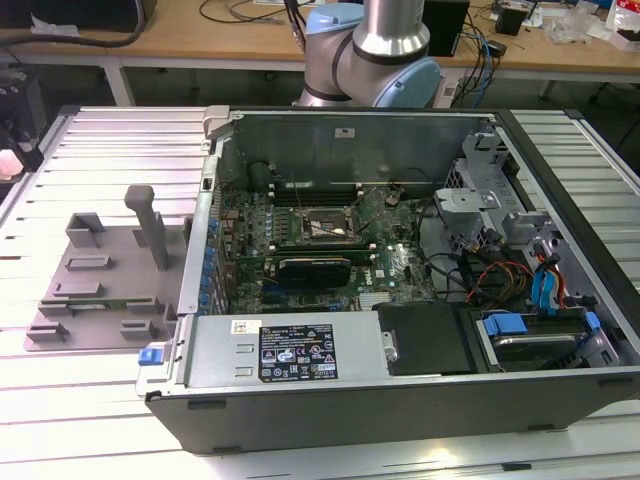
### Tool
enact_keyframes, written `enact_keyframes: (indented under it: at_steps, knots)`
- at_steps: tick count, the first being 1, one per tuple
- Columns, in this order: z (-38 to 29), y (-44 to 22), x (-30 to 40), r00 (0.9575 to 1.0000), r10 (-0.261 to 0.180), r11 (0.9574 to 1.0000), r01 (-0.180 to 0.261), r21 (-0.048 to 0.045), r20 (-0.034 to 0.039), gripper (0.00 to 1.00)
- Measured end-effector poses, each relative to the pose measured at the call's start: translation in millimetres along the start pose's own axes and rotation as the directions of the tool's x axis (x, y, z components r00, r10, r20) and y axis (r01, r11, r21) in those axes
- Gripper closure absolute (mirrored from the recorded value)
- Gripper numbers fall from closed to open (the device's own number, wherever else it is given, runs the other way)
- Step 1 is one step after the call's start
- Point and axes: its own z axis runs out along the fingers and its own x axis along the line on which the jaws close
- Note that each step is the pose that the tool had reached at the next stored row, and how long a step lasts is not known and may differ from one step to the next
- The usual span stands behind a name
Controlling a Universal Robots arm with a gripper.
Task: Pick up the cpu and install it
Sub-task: 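Pick up the cpu and move it towards the insertion slot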
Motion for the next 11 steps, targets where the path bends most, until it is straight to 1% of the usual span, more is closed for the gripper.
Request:
enact_keyframes:
  at_steps: [1,3,6,8,10,11]
  knots:
    - [-3.8,0.1,-0.1,1.0,0.0,1.0,0.0,0.0,0.0001,0.45]
    - [-8.2,0.3,-0.2,1.0,0.0,1.0,0.0,0.0,0.0001,0.45]
    - [-21.4,0.8,-0.4,1.0,0.0,1.0,0.0,0.0,0.0002,0.45]
    - [-25.0,0.9,-0.5,1.0,0.0,1.0,0.0,0.0001,0.0002,0.45]
    - [-25.7,1.0,-0.5,1.0,0.0,1.0,0.0,0.0,0.0002,0.45]
    - [-25.7,1.0,-1.6,1.0,0.0,1.0,0.0,0.0001,0.0,0.45]
